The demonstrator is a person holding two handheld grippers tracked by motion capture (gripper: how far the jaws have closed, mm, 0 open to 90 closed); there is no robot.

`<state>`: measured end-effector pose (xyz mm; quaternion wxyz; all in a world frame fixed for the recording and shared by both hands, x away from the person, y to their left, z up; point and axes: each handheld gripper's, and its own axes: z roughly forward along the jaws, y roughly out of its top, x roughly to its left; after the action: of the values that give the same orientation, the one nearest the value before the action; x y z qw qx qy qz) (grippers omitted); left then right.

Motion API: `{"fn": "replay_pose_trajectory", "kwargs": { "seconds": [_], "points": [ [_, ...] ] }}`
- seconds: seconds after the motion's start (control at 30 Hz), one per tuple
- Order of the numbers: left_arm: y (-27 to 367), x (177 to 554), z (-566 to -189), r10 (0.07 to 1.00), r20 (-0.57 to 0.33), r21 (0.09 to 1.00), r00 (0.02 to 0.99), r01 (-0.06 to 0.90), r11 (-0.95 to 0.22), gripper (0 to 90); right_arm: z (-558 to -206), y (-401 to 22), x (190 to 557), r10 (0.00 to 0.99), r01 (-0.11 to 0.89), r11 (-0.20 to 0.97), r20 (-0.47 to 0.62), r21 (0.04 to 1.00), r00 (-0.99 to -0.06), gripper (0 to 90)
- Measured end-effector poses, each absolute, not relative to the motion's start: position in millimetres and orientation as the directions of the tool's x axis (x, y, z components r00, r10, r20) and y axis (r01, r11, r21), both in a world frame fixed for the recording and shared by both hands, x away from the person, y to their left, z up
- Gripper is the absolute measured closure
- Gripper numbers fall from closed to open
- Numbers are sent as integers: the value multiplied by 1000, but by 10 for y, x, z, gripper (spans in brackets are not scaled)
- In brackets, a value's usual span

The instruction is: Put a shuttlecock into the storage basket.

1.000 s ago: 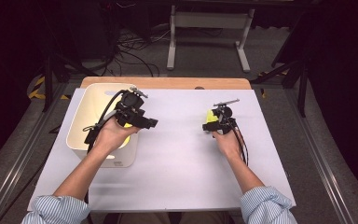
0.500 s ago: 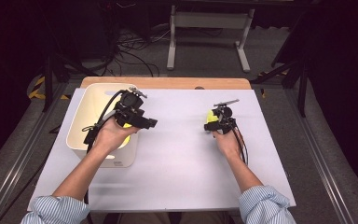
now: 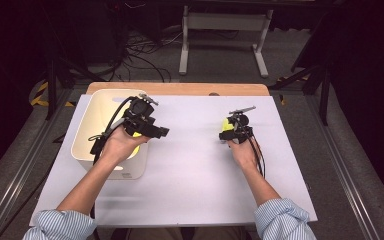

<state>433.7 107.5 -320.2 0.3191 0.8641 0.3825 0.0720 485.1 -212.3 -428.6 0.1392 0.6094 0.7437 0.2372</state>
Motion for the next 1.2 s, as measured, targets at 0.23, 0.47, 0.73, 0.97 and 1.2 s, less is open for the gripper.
{"fn": "replay_pose_trajectory", "kwargs": {
  "seconds": [0.23, 0.47, 0.73, 0.97, 1.2],
  "points": [
    [1064, 4318, -3194, 702, -121, 611, 701, 610, -504, 341, -4284, -2126, 4847, 973, 842, 145, 79, 520, -217, 427],
    [1072, 4323, -3195, 703, -121, 611, 701, 611, -504, 340, -4289, -2121, 4835, 974, 848, 144, 80, 511, -213, 403],
    [1085, 4324, -3192, 704, -123, 611, 699, 613, -502, 340, -4300, -2127, 4843, 977, 852, 129, 82, 507, -197, 407],
    [1089, 4322, -3189, 705, -127, 612, 697, 614, -497, 340, -4289, -2134, 4833, 978, 854, 133, 74, 503, -196, 418],
    [1108, 4319, -3181, 706, -126, 614, 697, 613, -497, 341, -4294, -2121, 4833, 977, 856, 147, 64, 495, -205, 464]
  ]
}}
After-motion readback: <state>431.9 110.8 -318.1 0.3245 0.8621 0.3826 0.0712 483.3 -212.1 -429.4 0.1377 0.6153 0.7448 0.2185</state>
